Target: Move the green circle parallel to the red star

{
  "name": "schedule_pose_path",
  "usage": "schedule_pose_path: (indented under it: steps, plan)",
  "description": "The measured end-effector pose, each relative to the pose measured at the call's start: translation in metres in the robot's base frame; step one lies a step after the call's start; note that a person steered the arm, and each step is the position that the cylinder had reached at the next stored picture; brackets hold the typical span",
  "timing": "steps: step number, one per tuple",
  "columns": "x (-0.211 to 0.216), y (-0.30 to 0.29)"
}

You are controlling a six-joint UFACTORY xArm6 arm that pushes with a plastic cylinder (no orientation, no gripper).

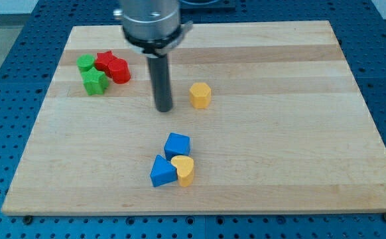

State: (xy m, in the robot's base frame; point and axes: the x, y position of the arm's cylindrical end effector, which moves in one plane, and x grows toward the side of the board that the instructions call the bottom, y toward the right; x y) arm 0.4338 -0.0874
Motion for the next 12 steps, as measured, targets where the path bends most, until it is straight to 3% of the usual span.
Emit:
schedule_pose_path:
  steps: [3, 4, 5, 9, 12]
  plan:
    - [-0.009, -0.162]
    - [-0.047, -0.189]
    - [-0.097, -0.193]
    - [-0.100, -0.182]
    - [-0.125, -0.097]
